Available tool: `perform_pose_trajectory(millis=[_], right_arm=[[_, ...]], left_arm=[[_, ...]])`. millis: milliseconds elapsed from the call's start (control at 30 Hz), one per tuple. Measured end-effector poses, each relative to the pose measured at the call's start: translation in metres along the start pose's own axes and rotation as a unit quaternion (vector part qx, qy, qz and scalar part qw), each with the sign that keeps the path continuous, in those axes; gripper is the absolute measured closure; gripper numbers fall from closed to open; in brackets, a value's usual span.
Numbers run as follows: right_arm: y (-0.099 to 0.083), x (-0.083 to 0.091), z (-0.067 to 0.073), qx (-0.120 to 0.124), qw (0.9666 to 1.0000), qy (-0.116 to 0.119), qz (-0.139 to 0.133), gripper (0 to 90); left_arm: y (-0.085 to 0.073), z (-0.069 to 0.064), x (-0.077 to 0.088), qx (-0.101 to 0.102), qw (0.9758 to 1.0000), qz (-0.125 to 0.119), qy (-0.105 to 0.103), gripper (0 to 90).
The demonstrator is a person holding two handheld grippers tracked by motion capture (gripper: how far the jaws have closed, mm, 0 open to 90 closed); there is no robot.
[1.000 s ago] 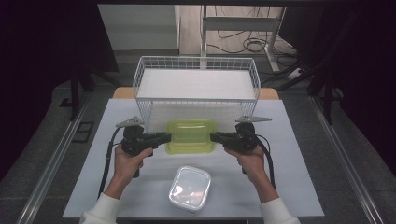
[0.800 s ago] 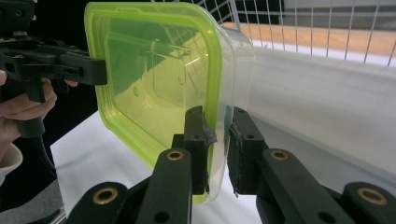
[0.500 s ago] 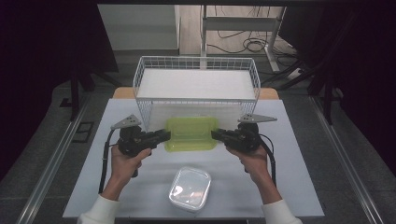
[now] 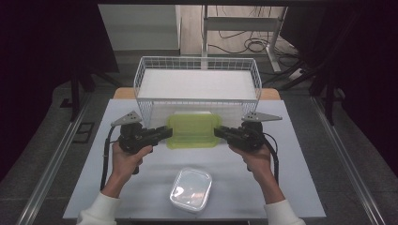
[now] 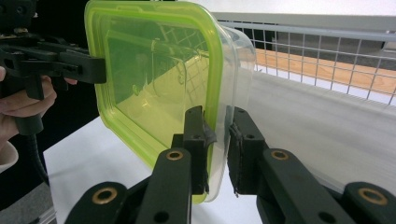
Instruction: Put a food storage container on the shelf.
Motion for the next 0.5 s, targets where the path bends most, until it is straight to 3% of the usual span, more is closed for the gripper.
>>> perform_pose_trajectory(millis=[200,500], right_arm=[[0.008,-0.001,-0.007,-0.005,1.0,-0.002,-0.007,78.5],[0.043,0.001,-0.017,-0.008,0.9997,-0.006,-0.023,78.6]], left_arm=[[0.011,0.001,-0.006,-0.004,1.0,-0.003,-0.003,77.5],[0.048,0.003,-0.016,-0.004,0.9999,-0.007,-0.009,77.5]])
Point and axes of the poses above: each handheld gripper's, and its own axes: x roughly backward along the jaws, y roughly out of its top, z roughly to its left, the point moved 10 cm from there along -x, roughly forward along the jaws, and after that the axes turned 7 degrees about -z, right-handed, at the moved point
